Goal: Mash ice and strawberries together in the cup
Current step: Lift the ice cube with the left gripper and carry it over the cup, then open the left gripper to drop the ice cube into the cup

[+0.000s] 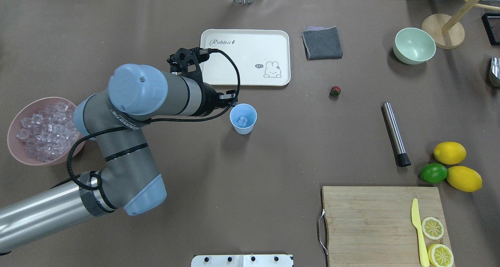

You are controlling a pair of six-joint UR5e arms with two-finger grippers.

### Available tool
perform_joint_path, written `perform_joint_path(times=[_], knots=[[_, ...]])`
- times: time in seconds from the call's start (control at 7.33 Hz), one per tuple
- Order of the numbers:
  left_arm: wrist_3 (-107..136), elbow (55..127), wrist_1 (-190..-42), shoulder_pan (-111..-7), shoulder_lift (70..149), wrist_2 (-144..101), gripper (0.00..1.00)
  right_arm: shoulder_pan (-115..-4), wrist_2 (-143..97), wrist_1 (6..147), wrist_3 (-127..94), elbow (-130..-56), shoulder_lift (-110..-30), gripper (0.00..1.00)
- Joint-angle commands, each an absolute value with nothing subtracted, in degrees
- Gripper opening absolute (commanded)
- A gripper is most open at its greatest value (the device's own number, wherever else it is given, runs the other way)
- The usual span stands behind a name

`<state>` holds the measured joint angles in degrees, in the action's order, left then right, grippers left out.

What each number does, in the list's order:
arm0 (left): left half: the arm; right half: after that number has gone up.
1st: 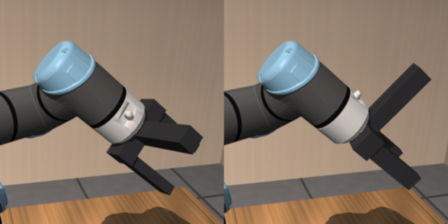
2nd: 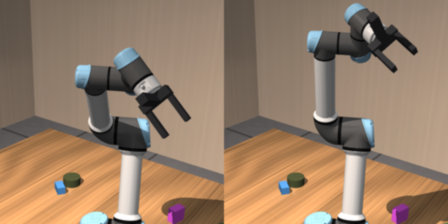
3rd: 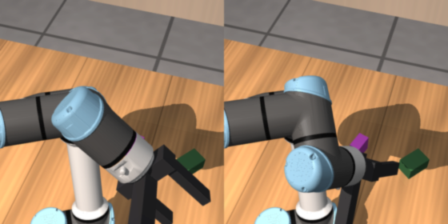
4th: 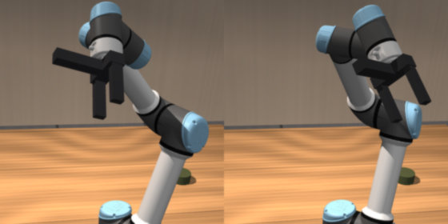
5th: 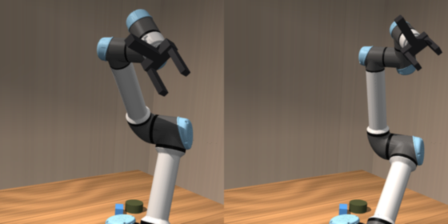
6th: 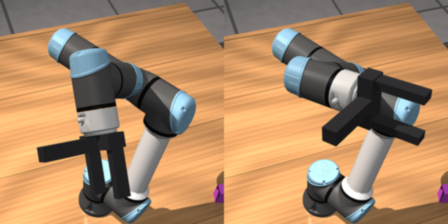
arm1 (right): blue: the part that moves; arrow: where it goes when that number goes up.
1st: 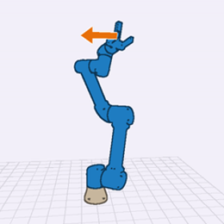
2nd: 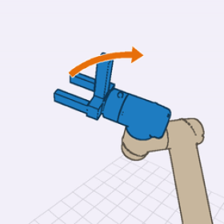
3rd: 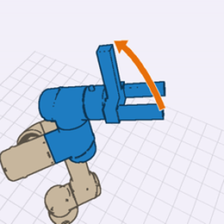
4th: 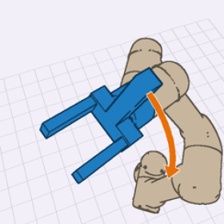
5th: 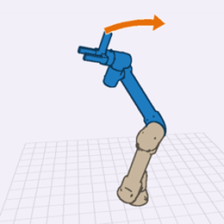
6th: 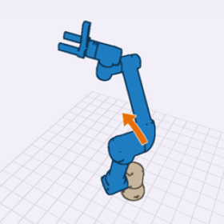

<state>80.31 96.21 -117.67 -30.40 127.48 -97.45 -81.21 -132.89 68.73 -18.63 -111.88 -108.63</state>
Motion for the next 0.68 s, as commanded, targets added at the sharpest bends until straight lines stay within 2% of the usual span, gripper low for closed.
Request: perform_joint_path(times=[0.0, 0.14, 0.27, 0.41, 0.55], knots=[[80.9, 94.6, -117.8, -28.7, 128.7, -95.2, 0.0, -81.1, -132.9, 68.7, -18.6, -111.9, -108.6, 1.0], [80.9, 94.6, -117.8, -28.6, 128.7, -95.2, 0.0, -81.2, -132.9, 68.7, -18.6, -111.9, -108.6, 1.0], [80.8, 94.6, -117.8, -28.3, 128.5, -95.3, 0.45, -81.2, -132.9, 68.7, -18.6, -111.9, -108.5, 1.0], [80.9, 94.7, -117.7, -27.5, 128.5, -95.2, 0.97, -81.2, -132.9, 68.7, -18.6, -111.9, -108.4, 1.0], [81.0, 94.9, -118.2, -27.0, 128.4, -95.3, 0.98, -81.2, -132.9, 68.7, -18.7, -111.9, -108.3, 1.0]])
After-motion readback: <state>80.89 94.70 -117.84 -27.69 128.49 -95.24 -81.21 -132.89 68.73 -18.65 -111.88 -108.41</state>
